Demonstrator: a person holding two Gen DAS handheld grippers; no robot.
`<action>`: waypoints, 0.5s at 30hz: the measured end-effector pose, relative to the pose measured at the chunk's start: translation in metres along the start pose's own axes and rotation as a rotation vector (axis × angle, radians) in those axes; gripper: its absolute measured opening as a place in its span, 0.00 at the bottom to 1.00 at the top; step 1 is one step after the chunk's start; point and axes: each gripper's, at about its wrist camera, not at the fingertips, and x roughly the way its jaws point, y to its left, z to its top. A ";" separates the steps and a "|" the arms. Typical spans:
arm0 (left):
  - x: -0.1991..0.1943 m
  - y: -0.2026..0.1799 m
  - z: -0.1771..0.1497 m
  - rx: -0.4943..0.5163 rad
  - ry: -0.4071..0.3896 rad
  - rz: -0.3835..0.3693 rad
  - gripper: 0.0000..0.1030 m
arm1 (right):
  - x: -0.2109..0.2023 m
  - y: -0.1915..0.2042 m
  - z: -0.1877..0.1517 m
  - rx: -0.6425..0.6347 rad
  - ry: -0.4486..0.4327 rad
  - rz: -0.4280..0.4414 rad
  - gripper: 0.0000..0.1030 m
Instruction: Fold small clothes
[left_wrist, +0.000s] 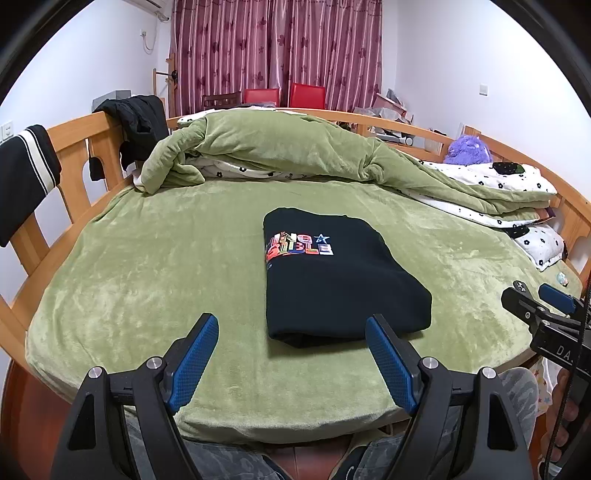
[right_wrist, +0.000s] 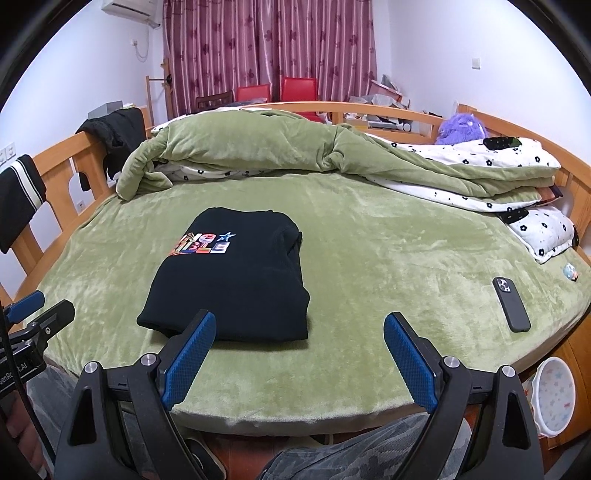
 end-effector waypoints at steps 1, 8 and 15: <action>-0.001 -0.001 0.000 -0.002 -0.001 0.002 0.79 | -0.001 0.001 0.000 0.000 0.000 0.000 0.89; -0.006 0.001 0.001 -0.013 0.000 0.001 0.79 | -0.003 0.004 0.001 -0.002 -0.001 0.004 0.89; -0.007 0.004 0.003 -0.016 -0.003 0.004 0.79 | -0.006 0.009 0.003 -0.009 -0.001 0.006 0.89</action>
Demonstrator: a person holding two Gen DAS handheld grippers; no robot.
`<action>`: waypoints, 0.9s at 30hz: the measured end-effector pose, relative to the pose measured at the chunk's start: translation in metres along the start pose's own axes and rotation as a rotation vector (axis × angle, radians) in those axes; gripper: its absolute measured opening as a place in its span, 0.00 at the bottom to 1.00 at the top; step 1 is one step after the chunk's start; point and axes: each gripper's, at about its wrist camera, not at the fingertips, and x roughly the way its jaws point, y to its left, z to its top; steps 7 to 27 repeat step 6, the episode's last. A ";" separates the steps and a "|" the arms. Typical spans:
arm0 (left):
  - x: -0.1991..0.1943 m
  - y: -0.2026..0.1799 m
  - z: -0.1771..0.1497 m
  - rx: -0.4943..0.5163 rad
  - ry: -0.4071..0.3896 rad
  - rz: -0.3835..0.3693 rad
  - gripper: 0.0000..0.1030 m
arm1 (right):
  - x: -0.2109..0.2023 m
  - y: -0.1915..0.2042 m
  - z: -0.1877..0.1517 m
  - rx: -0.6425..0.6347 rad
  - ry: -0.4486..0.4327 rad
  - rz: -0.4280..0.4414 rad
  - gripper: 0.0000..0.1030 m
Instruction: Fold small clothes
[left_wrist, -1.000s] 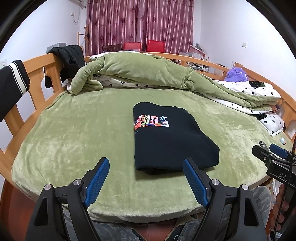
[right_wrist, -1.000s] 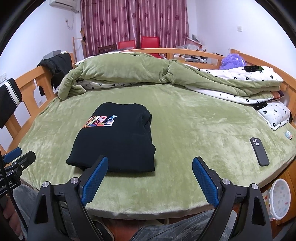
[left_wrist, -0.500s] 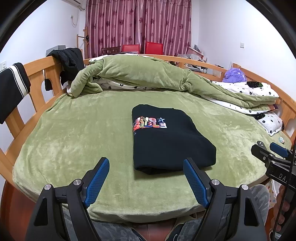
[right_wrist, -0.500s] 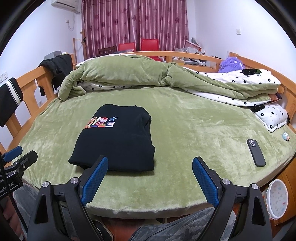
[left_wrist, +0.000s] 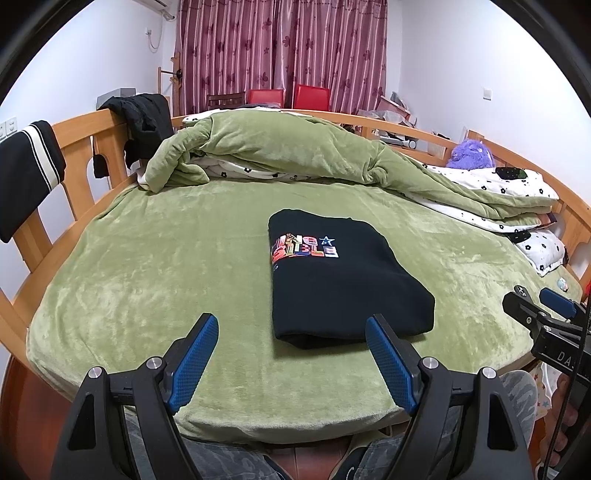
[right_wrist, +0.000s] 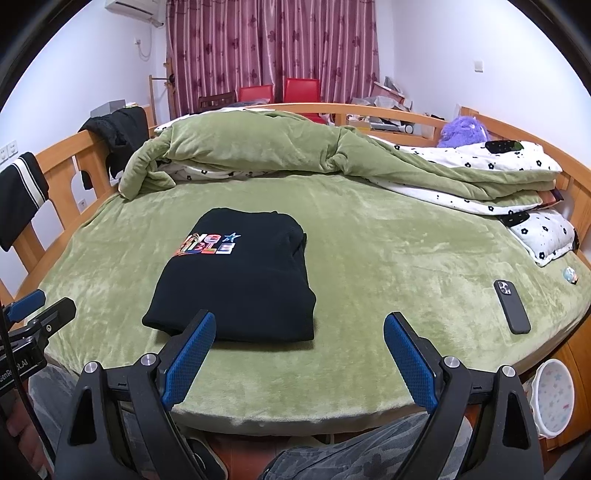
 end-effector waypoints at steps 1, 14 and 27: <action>0.000 0.000 0.000 0.001 -0.001 0.000 0.79 | 0.000 -0.001 0.000 -0.001 0.000 0.001 0.89; -0.001 0.000 0.001 0.006 -0.002 -0.005 0.79 | -0.002 0.002 0.001 -0.001 -0.001 0.003 0.89; -0.001 0.000 0.001 0.006 -0.002 -0.005 0.79 | -0.002 0.002 0.001 -0.001 -0.001 0.003 0.89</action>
